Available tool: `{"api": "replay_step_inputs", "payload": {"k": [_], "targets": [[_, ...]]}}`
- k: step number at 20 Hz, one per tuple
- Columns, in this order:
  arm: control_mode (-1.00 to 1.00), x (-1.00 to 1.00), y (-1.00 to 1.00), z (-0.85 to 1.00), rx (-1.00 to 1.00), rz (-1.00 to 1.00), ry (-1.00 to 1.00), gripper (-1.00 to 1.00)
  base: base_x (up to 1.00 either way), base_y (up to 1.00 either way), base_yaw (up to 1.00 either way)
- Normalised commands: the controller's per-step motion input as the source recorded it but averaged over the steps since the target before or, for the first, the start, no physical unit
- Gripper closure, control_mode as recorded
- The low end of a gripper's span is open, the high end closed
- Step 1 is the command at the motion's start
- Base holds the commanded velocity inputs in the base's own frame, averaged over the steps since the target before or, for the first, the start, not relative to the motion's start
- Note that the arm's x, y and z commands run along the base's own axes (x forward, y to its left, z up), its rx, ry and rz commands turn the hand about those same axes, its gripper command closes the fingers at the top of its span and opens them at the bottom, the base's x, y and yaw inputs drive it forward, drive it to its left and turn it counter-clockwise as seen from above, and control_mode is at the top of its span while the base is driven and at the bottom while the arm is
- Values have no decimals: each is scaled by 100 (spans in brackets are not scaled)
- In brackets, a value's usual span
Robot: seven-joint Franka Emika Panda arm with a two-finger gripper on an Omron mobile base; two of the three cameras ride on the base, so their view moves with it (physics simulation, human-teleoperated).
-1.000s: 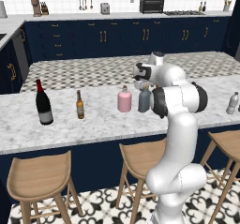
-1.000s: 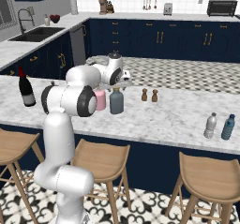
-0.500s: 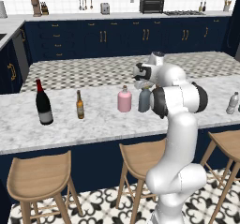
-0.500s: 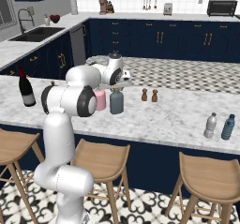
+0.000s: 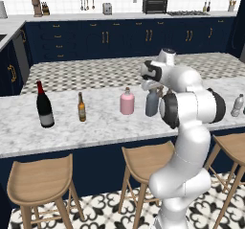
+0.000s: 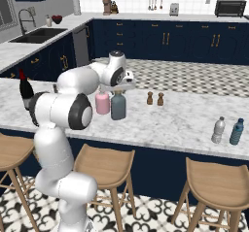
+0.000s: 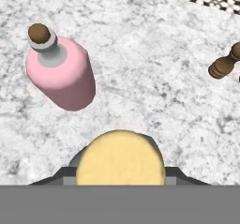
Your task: Move the plastic bottles in the middle to the plastics group, and the glass bottles in the middle to the glass group.
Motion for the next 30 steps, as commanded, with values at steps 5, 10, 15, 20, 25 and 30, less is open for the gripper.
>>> {"api": "replay_step_inputs", "payload": {"k": [5, 10, 15, 20, 25, 30], "targets": [[-100, -74, 27, 14, 0, 4, 0, 100, 0, 0, 0], [-100, -40, 58, 0, 0, 5, -3, 100, 0, 0, 0], [-100, 1, 88, 15, -1, 0, -12, 100, 0, 0, 0], [-100, 6, 82, 19, 0, 0, -4, 100, 0, 0, 0], [-100, 0, 35, -3, 0, 0, 9, 100, 0, 0, 0], [-100, 2, 71, -20, 0, 0, 1, 100, 0, 0, 0]]}}
